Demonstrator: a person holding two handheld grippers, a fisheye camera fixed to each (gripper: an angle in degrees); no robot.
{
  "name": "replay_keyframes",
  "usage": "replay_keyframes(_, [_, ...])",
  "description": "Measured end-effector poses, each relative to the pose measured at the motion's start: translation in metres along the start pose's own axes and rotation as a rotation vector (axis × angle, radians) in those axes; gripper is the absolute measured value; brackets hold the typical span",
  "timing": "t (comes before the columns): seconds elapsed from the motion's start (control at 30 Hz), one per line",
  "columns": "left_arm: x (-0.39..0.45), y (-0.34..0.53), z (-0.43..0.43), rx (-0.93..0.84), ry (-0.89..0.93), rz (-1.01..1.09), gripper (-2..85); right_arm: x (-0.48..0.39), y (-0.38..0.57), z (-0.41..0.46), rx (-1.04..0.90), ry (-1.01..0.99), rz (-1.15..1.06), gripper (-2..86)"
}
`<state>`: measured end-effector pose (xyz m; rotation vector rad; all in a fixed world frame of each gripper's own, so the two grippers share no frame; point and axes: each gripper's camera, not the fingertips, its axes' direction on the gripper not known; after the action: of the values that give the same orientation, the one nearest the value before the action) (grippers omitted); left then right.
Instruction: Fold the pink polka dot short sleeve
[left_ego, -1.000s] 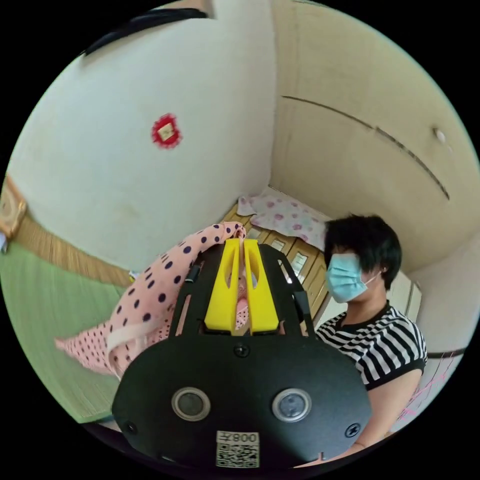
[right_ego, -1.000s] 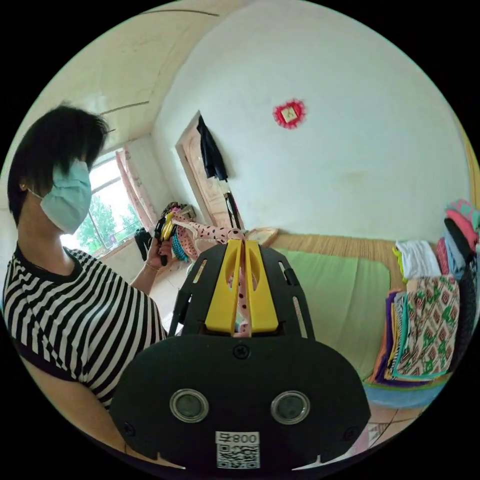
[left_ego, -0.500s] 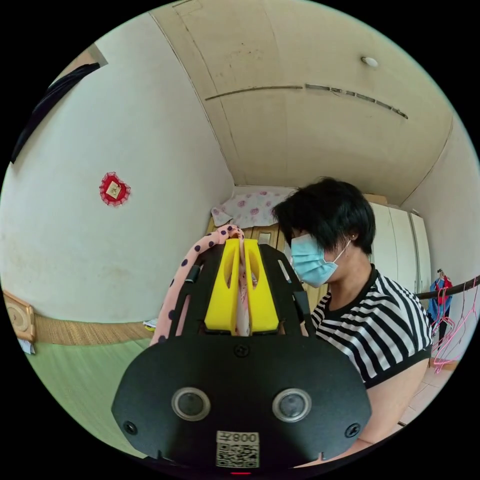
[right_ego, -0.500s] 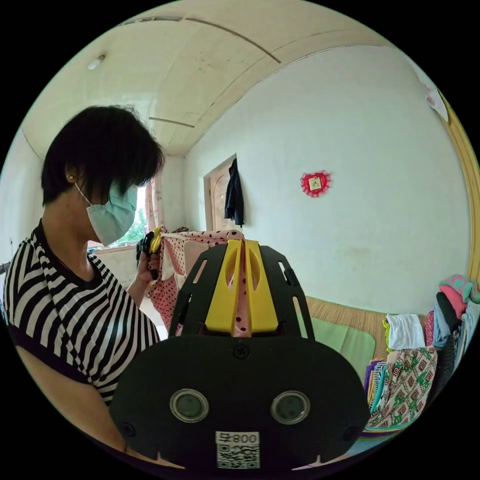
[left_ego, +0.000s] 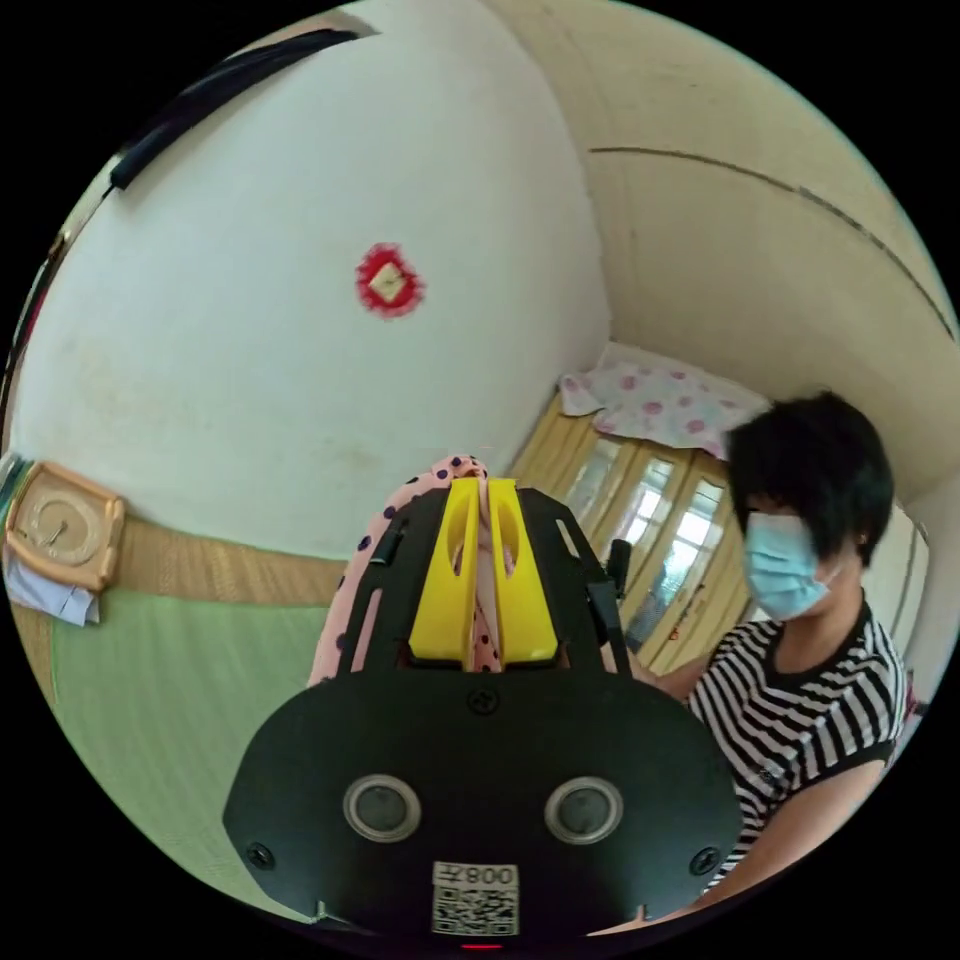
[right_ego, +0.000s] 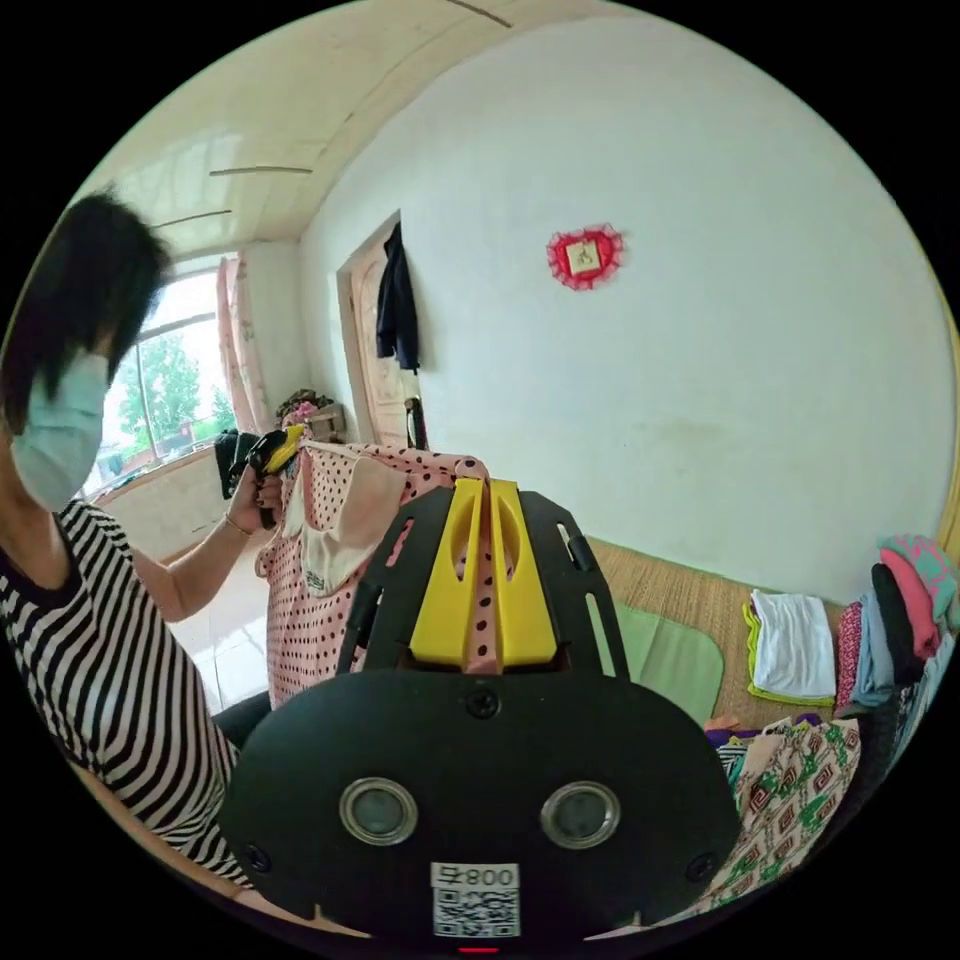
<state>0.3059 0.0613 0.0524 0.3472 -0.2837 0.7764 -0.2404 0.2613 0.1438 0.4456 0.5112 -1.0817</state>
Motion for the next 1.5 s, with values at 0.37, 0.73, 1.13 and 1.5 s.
replay_keyframes(0.37, [-0.291,0.048,0.125,-0.310,-0.301,-0.523,6.6,0.291,0.018,0.326,-0.519,0.107,0.420,3.0])
replay_keyframes(0.73, [-0.301,0.188,0.024,-0.466,-0.289,-0.794,7.5,0.329,0.187,0.310,-0.781,-0.049,0.648,6.4])
replay_keyframes(1.13, [-0.237,0.260,-0.013,-0.653,-0.364,-0.857,8.9,0.255,0.276,0.216,-0.921,-0.070,0.763,7.8])
replay_keyframes(1.5, [-0.270,0.254,0.043,-0.880,-0.439,-0.809,4.2,0.303,0.286,0.231,-0.930,-0.046,0.855,5.8])
